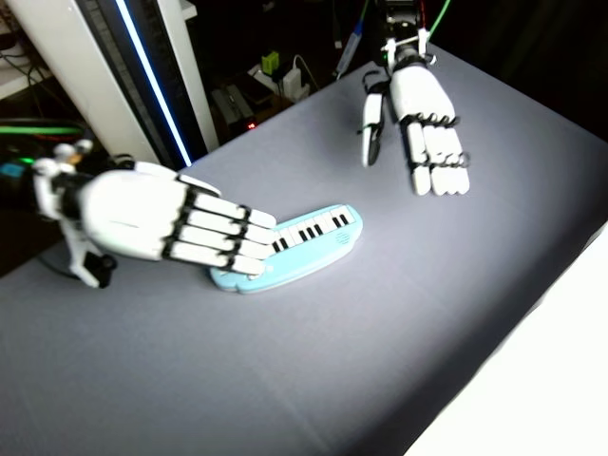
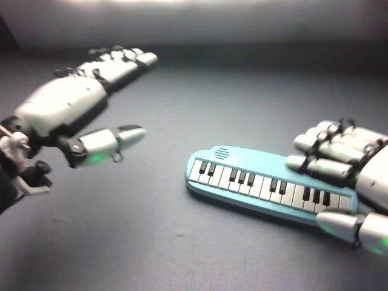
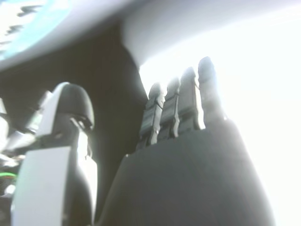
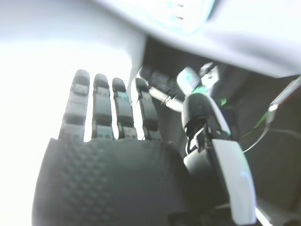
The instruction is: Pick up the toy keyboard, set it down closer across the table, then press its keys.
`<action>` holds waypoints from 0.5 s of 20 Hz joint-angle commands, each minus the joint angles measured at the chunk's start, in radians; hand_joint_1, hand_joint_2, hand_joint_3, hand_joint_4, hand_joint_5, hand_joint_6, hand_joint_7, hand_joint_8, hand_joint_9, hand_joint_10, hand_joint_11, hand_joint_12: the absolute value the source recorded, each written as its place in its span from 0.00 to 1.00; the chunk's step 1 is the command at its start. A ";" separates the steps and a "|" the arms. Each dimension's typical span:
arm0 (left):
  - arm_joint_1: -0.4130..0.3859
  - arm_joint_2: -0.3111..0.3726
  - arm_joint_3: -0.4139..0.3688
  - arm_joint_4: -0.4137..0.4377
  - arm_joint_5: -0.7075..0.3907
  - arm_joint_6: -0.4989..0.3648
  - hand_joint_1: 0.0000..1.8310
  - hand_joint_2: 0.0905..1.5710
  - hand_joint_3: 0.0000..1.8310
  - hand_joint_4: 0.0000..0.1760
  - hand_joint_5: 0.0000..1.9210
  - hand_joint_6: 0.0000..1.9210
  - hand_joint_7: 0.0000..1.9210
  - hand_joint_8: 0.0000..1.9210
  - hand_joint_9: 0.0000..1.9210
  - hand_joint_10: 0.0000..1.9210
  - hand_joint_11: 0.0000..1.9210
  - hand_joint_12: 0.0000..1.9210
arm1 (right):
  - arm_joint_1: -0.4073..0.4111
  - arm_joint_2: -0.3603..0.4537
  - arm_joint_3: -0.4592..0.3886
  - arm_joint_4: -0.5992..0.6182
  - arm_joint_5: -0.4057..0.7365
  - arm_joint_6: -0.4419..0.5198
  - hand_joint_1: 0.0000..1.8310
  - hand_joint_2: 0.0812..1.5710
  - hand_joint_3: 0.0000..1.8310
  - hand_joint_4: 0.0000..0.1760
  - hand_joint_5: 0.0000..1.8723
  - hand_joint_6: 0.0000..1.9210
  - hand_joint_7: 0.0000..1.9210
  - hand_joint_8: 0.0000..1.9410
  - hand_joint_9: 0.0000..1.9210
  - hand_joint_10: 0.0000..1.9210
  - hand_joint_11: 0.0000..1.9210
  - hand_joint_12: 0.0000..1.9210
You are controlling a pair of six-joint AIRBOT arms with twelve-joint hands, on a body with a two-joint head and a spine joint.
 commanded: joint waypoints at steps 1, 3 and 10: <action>0.005 0.011 -0.012 -0.011 -0.182 0.000 0.45 0.86 0.01 0.00 0.04 0.00 0.00 0.00 0.00 0.00 0.00 0.00 | 0.023 -0.013 0.013 -0.012 0.035 -0.005 0.17 0.91 0.00 0.02 0.16 0.02 0.00 0.00 0.00 0.00 0.00 0.00; 0.027 0.022 -0.025 -0.033 -0.213 0.004 0.48 0.86 0.01 0.00 0.04 0.00 0.00 0.00 0.00 0.00 0.00 0.00 | 0.045 -0.040 0.027 -0.010 -0.030 -0.054 0.07 0.90 0.00 0.22 0.16 0.01 0.00 0.00 0.00 0.00 0.00 0.00; 0.048 0.034 -0.043 -0.047 -0.261 0.015 0.40 0.88 0.00 0.25 0.03 0.00 0.00 0.00 0.00 0.00 0.00 0.00 | 0.053 -0.044 0.026 0.022 -0.038 -0.093 0.00 0.88 0.00 0.00 0.19 0.00 0.00 0.00 0.00 0.00 0.00 0.00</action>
